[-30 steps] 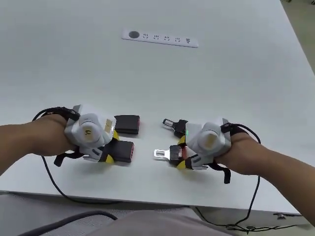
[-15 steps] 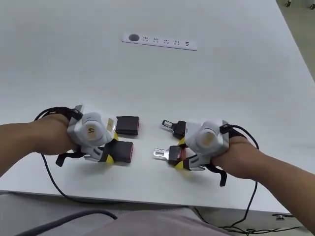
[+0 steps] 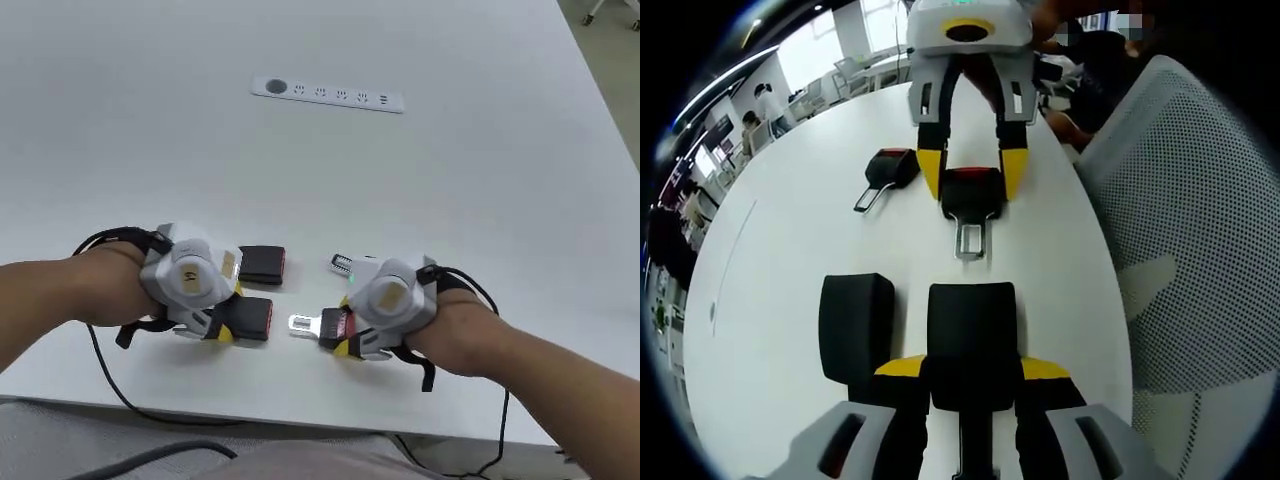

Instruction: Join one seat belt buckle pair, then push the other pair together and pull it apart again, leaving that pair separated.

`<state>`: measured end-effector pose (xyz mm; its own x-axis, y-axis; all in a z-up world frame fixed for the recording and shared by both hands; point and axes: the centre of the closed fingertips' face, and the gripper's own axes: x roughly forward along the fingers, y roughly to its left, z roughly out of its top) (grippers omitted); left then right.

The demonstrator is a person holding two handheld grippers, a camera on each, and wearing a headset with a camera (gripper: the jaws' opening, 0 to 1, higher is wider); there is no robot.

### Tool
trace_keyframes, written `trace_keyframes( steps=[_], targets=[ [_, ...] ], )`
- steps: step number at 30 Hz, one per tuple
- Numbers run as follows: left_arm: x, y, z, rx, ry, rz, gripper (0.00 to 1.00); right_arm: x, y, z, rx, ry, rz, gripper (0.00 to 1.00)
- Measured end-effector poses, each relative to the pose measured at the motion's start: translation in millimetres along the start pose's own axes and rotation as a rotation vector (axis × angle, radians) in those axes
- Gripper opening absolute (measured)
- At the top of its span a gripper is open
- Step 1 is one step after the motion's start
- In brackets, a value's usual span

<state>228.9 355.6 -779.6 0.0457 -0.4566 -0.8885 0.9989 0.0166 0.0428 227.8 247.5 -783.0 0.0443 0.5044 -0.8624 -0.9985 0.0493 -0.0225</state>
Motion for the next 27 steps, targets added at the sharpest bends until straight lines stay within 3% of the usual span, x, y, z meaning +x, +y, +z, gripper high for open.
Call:
trace_keyframes(
  steps=[13,27],
  targets=[
    [2.1,1.2,-2.6,-0.039,-0.002,-0.016,0.34,8.7,2.9,17.1,0.008,-0.014,0.006,0.32],
    [2.2,0.7,-0.9,-0.038,-0.004,-0.030,0.34,10.0,0.5,16.4,-0.019,-0.010,0.004,0.32]
  ],
)
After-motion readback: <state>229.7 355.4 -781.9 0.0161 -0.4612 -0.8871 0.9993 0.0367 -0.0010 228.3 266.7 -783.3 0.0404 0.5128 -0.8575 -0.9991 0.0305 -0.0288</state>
